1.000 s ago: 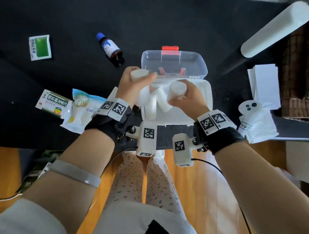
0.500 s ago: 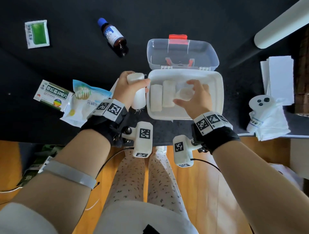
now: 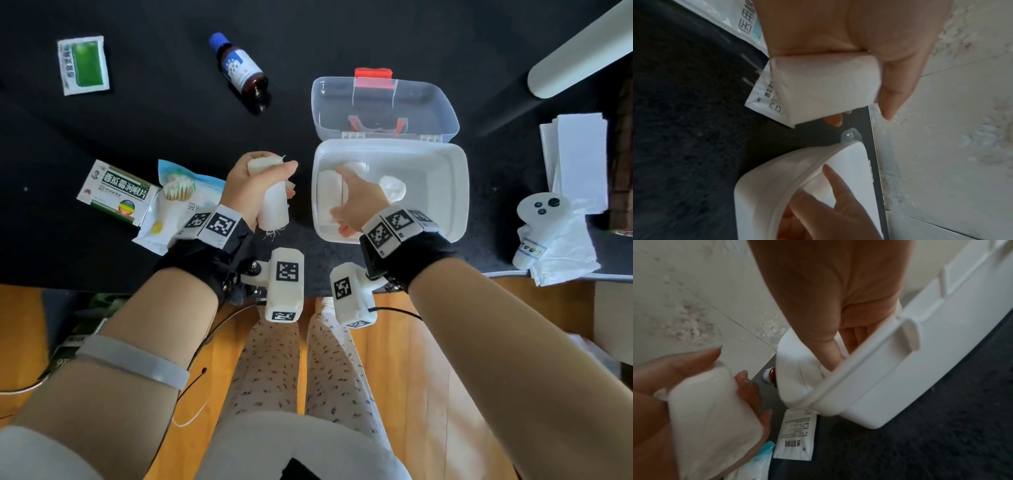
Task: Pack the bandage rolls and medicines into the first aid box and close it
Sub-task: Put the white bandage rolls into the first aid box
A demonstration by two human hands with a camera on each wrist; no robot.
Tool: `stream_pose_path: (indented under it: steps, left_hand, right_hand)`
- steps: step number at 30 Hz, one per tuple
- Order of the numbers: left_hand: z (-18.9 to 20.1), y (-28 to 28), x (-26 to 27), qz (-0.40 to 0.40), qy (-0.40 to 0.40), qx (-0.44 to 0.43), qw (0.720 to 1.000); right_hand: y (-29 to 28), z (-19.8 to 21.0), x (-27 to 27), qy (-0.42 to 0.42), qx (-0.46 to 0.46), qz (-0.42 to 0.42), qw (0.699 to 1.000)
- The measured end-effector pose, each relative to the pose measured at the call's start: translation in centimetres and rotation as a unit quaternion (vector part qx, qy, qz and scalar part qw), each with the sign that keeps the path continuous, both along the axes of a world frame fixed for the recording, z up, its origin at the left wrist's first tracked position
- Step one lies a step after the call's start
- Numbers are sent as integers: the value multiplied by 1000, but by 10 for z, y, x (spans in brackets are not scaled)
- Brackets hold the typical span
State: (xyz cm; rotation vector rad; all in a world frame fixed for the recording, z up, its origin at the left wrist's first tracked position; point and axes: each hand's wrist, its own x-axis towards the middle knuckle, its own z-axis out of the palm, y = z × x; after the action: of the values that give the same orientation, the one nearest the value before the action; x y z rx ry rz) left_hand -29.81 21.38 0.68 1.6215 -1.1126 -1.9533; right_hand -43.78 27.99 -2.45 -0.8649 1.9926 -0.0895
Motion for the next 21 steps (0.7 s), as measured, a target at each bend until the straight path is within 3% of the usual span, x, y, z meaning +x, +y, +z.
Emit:
stream_pose_path:
  steps: [8, 15, 21]
  left_hand:
    - [-4, 3, 4, -6, 12, -7, 1000]
    - [-1, 2, -3, -6, 37, 3, 999]
    - [-5, 0, -6, 5, 23, 5, 1000]
  right_hand:
    - [-2, -1, 7, 6, -60, -53, 997]
    - [8, 13, 1, 65, -113, 23, 991]
    - [4, 21, -2, 74, -208, -55, 974]
